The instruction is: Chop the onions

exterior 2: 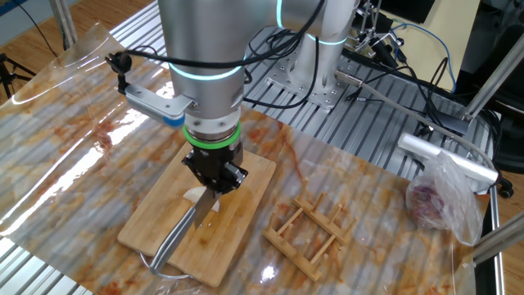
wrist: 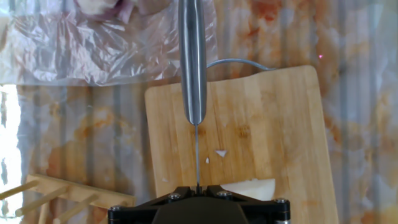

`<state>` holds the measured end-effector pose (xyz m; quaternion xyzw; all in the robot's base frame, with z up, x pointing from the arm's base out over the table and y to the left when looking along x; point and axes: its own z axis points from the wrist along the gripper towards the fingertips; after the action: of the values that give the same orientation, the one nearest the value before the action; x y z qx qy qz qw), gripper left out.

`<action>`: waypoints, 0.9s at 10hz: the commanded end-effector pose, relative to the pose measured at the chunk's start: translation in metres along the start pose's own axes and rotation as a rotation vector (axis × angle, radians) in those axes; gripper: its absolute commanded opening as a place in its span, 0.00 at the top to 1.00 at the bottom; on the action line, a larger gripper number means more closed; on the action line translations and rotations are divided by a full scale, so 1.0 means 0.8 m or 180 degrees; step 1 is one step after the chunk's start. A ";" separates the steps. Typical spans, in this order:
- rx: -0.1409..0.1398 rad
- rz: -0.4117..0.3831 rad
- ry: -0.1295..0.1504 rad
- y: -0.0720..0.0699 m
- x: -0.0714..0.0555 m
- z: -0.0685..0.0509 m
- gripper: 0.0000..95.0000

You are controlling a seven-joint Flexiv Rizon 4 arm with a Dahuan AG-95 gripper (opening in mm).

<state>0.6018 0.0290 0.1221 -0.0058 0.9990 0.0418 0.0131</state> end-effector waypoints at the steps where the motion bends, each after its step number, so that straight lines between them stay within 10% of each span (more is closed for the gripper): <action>1: 0.0001 -0.0012 0.0006 0.000 0.000 0.001 1.00; 9: 0.0187 0.0695 0.0018 0.000 0.000 0.001 1.00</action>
<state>0.6008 0.0294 0.1214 0.0850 0.9961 0.0194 0.0102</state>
